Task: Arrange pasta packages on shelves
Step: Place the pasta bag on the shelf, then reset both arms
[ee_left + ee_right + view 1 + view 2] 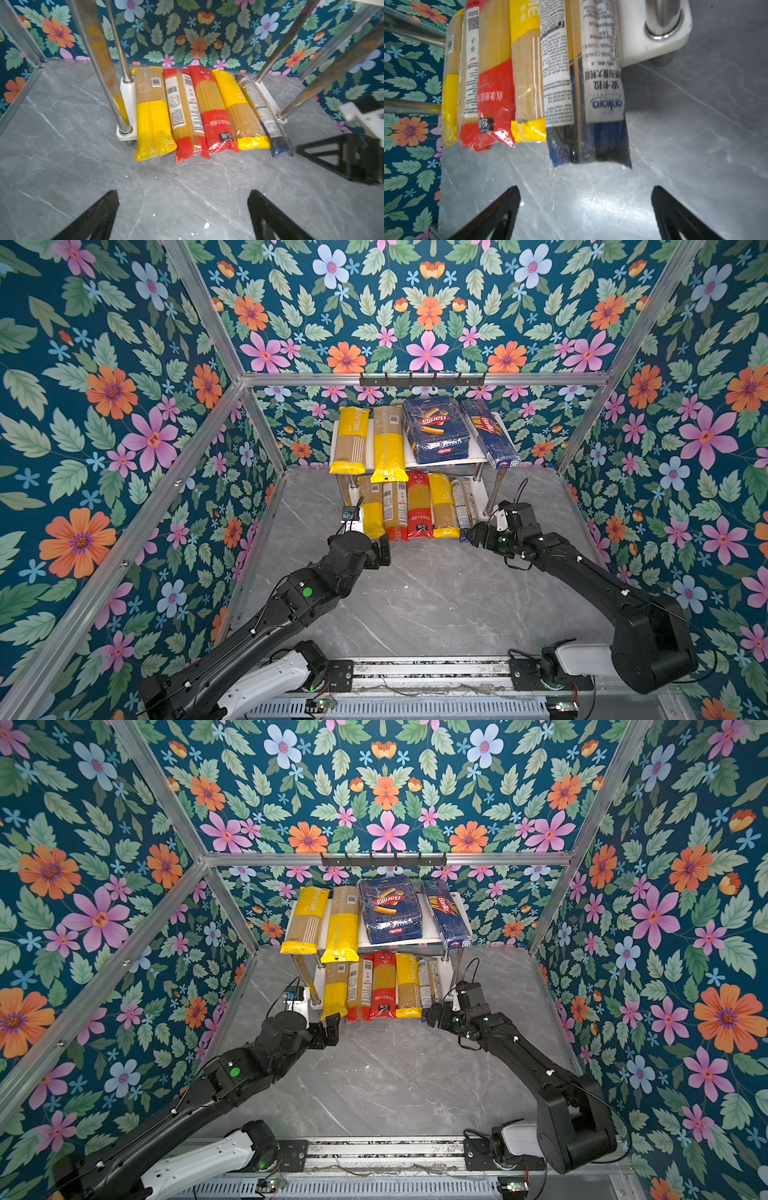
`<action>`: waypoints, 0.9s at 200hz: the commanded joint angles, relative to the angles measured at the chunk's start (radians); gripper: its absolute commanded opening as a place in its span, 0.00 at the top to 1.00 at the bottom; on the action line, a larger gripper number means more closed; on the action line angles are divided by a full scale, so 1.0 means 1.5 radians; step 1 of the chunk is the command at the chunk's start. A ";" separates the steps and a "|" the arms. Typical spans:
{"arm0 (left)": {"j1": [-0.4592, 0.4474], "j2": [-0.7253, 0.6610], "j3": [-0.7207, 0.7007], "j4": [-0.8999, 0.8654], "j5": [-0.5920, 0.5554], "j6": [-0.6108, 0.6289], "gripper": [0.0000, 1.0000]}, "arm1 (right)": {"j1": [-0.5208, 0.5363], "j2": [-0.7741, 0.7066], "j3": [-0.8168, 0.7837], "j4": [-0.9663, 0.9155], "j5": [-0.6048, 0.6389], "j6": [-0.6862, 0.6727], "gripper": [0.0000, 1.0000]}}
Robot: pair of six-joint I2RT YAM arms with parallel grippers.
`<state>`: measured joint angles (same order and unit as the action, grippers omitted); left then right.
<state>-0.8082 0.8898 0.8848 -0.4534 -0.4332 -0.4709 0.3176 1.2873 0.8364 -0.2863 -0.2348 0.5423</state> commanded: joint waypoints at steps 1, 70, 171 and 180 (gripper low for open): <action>0.046 0.006 -0.032 0.054 0.004 0.024 0.00 | 0.012 -0.056 -0.021 -0.046 0.009 -0.003 0.01; 0.183 0.128 -0.097 0.208 0.054 0.050 0.00 | 0.012 -0.254 -0.036 -0.216 0.074 -0.049 0.01; 0.265 0.143 -0.228 0.425 -0.030 0.229 0.00 | 0.012 -0.180 -0.034 -0.196 0.245 -0.054 0.01; 0.272 0.128 -0.258 0.466 -0.049 0.246 0.00 | 0.010 -0.180 -0.032 -0.193 0.250 -0.053 0.01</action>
<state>-0.4175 1.1213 0.5724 0.0605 -0.4252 -0.2012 0.3347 1.0130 0.7784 -0.6010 0.0822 0.4679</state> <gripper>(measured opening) 0.997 0.993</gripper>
